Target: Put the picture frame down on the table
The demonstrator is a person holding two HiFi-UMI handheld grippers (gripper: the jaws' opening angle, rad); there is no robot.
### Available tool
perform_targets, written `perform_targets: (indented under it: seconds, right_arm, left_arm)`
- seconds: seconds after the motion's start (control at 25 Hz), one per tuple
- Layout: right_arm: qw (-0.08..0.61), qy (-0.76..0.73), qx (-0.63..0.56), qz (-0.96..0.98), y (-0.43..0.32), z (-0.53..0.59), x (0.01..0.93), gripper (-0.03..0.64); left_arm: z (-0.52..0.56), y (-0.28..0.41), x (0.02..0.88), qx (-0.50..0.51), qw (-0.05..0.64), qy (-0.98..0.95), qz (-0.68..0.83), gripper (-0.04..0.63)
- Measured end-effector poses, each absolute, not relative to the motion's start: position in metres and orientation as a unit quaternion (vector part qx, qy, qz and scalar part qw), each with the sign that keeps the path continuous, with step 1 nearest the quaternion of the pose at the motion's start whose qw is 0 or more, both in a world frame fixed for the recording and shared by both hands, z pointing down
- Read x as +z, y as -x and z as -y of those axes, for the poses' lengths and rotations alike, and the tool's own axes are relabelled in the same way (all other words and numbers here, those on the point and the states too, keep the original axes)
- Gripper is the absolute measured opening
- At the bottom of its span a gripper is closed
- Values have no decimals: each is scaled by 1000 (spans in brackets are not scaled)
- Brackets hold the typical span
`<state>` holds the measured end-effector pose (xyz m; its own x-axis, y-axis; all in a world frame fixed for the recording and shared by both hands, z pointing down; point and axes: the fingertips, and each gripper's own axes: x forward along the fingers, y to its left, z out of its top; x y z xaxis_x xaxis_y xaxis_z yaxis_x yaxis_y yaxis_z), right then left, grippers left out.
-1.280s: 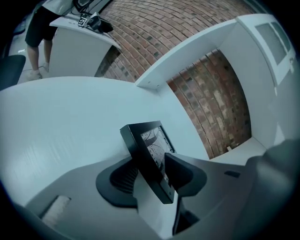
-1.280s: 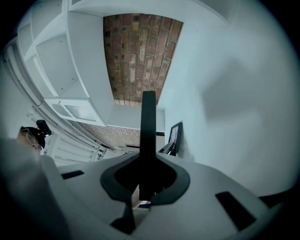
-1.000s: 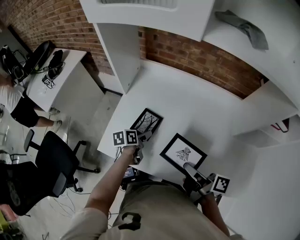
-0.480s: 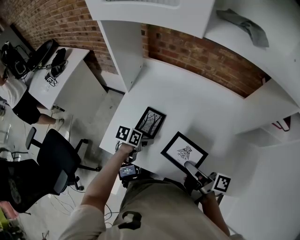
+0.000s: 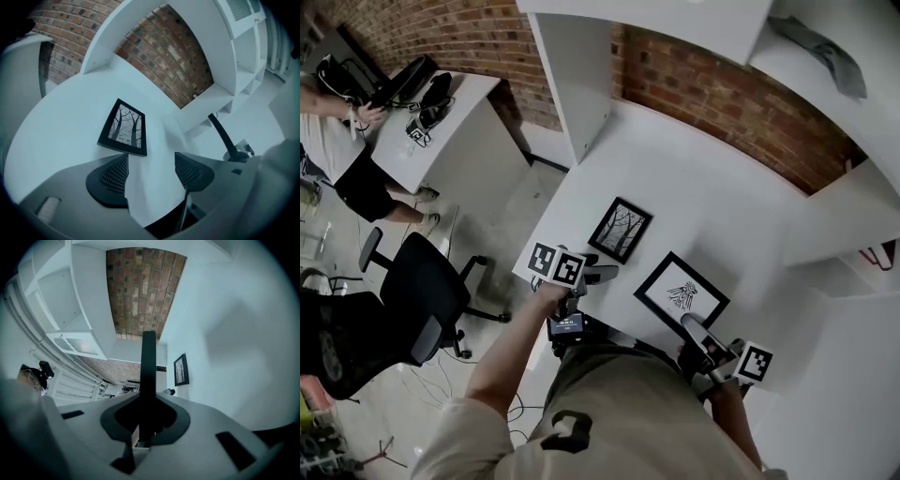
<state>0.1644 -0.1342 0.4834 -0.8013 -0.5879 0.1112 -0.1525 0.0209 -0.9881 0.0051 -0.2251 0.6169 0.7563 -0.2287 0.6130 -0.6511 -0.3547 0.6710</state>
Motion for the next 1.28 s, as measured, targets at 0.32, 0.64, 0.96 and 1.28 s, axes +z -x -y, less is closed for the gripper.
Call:
perform_targets:
  seconds: [0.32, 0.64, 0.96, 1.28]
  right_arm:
    - [159, 258, -642, -705, -145, 126, 480, 18]
    - [152, 260, -635, -712, -119, 117, 476, 18]
    - [165, 298, -621, -706, -101, 108, 472, 18]
    - [175, 334, -618, -690, -83, 95, 476, 18]
  left_arm:
    - [210, 31, 577, 161, 449, -819, 320, 293]
    - [188, 54, 543, 115, 407, -844, 330, 284]
    - [184, 79, 543, 103, 394, -861, 304, 284]
    - [195, 88, 542, 121, 374, -881, 264, 284]
